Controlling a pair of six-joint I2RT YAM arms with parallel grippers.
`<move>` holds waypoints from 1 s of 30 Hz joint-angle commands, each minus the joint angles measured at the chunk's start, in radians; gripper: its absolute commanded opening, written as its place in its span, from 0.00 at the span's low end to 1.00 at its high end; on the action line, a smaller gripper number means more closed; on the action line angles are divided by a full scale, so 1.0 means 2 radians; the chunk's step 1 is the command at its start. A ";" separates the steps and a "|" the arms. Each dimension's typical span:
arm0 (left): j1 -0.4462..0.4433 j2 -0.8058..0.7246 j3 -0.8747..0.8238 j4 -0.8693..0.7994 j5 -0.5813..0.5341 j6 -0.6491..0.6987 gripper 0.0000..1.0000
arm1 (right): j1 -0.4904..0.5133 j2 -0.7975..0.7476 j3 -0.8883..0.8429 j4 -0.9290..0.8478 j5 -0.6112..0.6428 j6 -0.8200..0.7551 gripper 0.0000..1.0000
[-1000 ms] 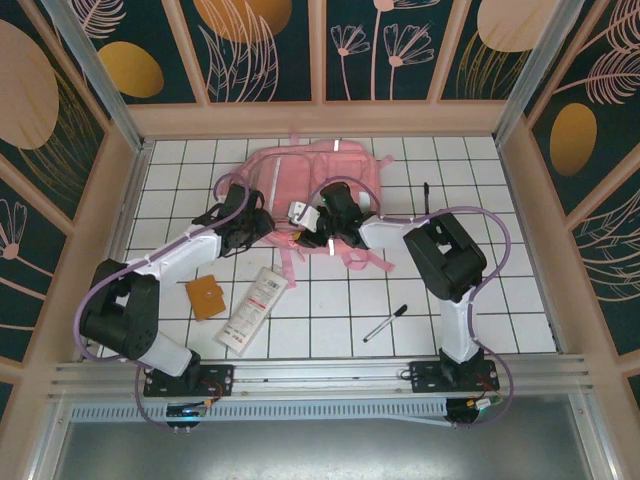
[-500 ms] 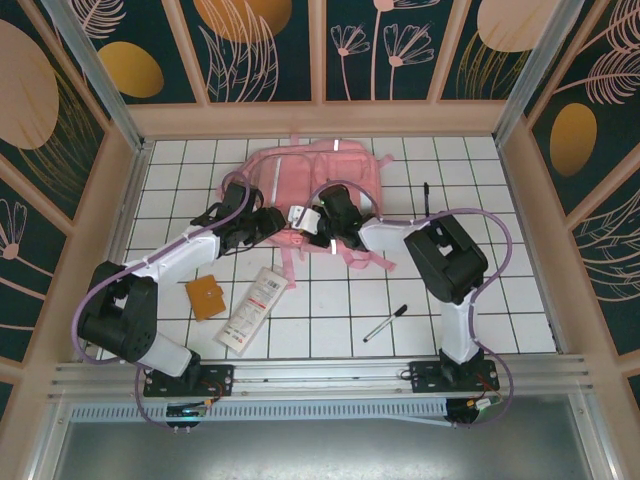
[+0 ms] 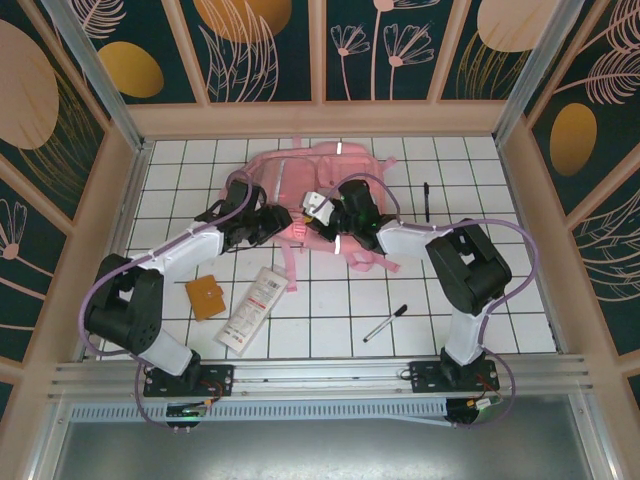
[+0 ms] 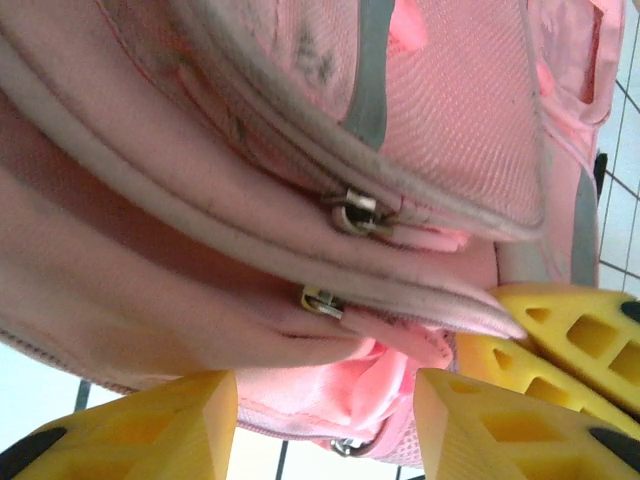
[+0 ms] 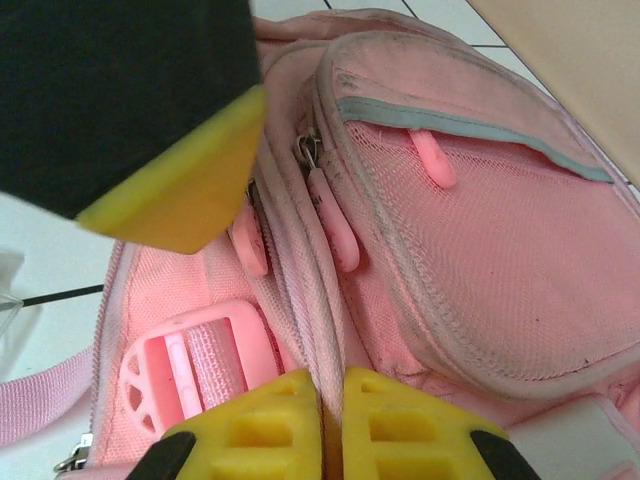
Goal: Pack books, pencil case, and school supplies into a backpack
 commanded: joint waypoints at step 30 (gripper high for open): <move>0.005 -0.031 -0.026 -0.068 -0.138 -0.071 0.36 | 0.010 -0.040 -0.016 0.052 -0.044 -0.005 0.00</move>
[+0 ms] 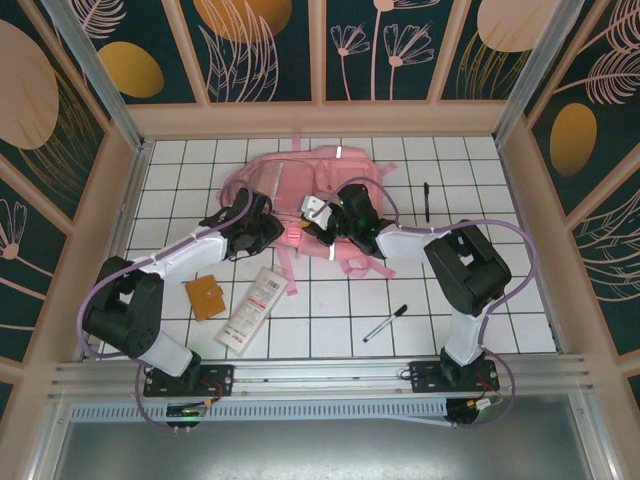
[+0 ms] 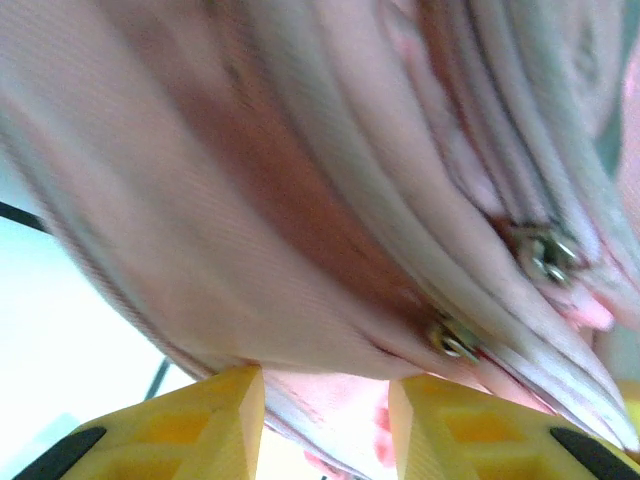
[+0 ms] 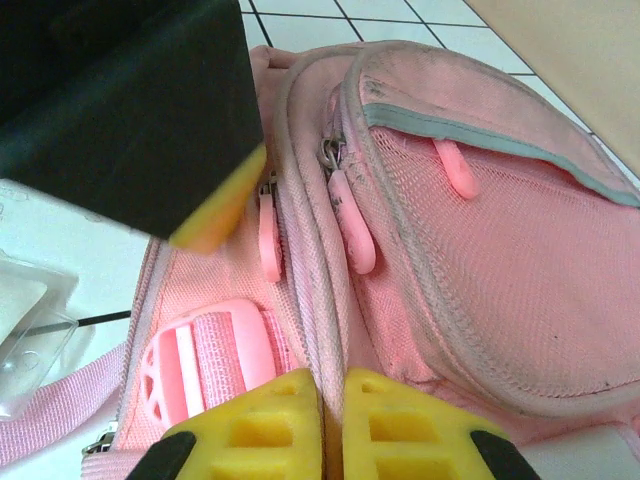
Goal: Pack books, pencil case, and school supplies into a backpack
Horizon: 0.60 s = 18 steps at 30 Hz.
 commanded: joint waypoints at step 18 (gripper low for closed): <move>-0.016 0.008 0.055 -0.007 0.027 0.021 0.49 | 0.002 -0.030 0.003 0.020 -0.026 -0.009 0.00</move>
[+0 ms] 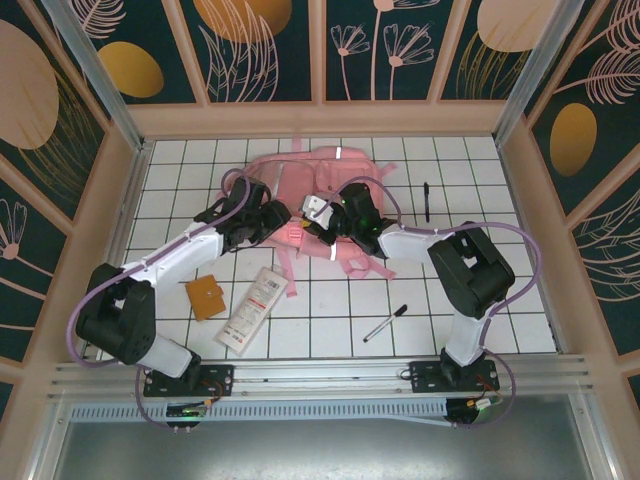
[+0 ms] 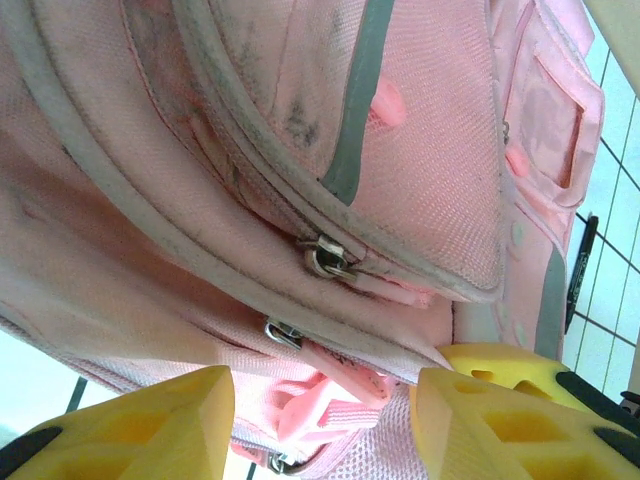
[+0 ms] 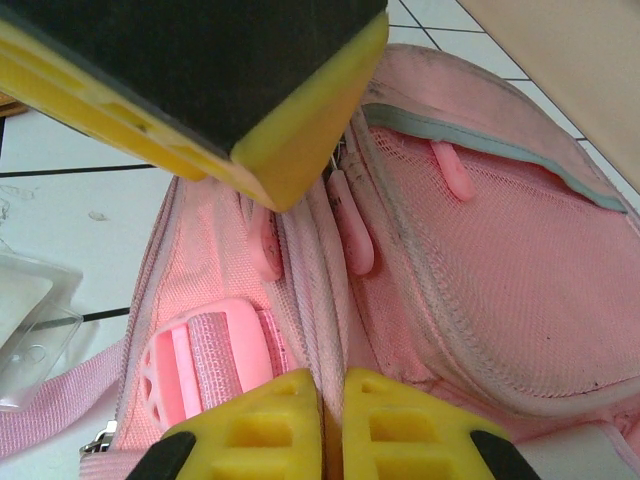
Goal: Pack books, pencil case, and school supplies into a backpack
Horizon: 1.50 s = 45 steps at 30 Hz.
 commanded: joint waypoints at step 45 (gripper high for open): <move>-0.044 0.056 -0.029 0.018 -0.022 -0.034 0.30 | 0.000 -0.025 0.013 0.012 -0.028 -0.013 0.00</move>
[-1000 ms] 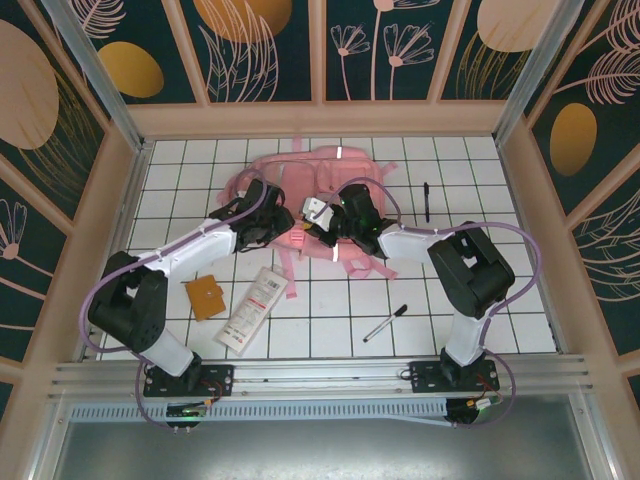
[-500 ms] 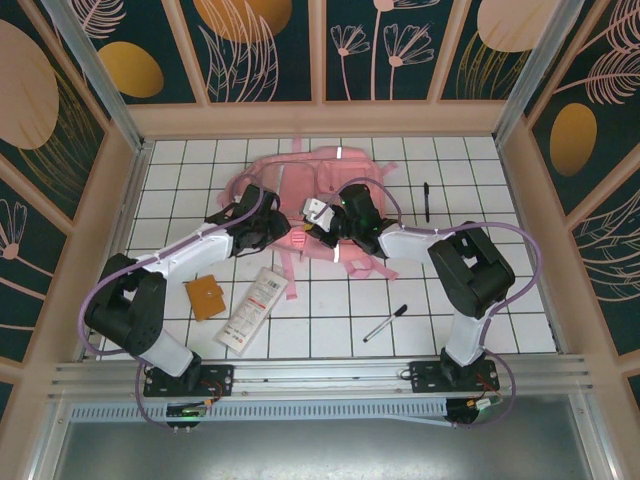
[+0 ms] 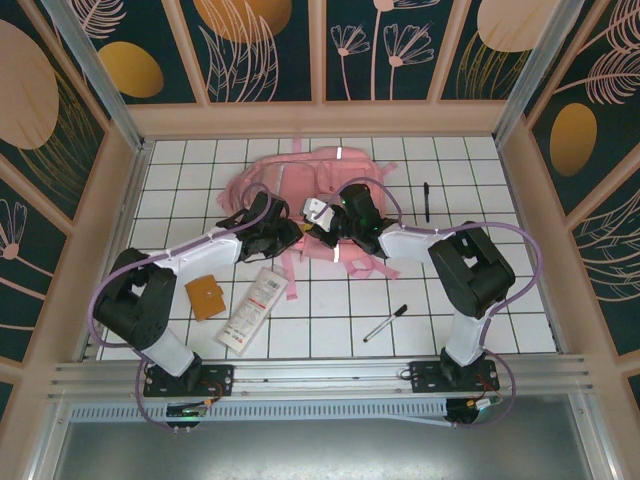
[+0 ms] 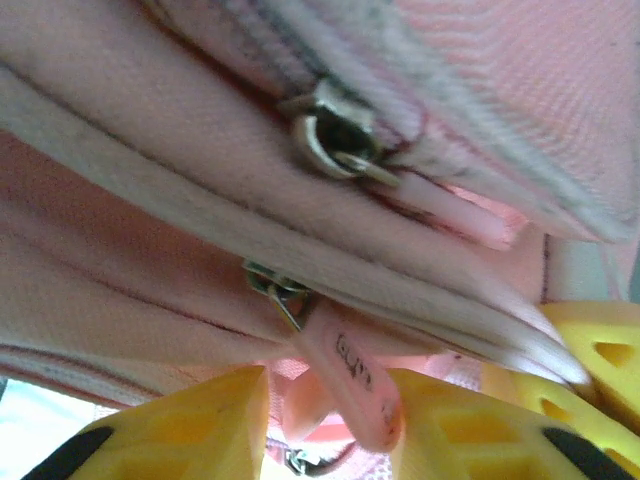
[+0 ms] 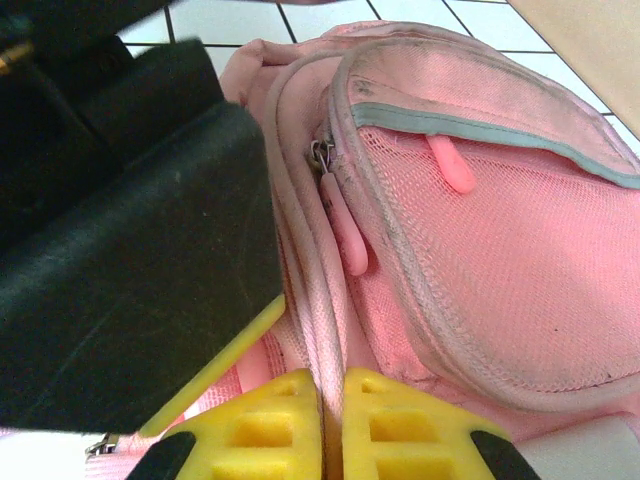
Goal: Pack books, pencil case, and school supplies into a backpack
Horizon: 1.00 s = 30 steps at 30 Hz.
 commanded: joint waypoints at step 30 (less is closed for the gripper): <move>0.090 -0.051 0.037 -0.018 0.070 0.263 0.52 | -0.003 -0.044 0.002 0.036 -0.036 -0.005 0.00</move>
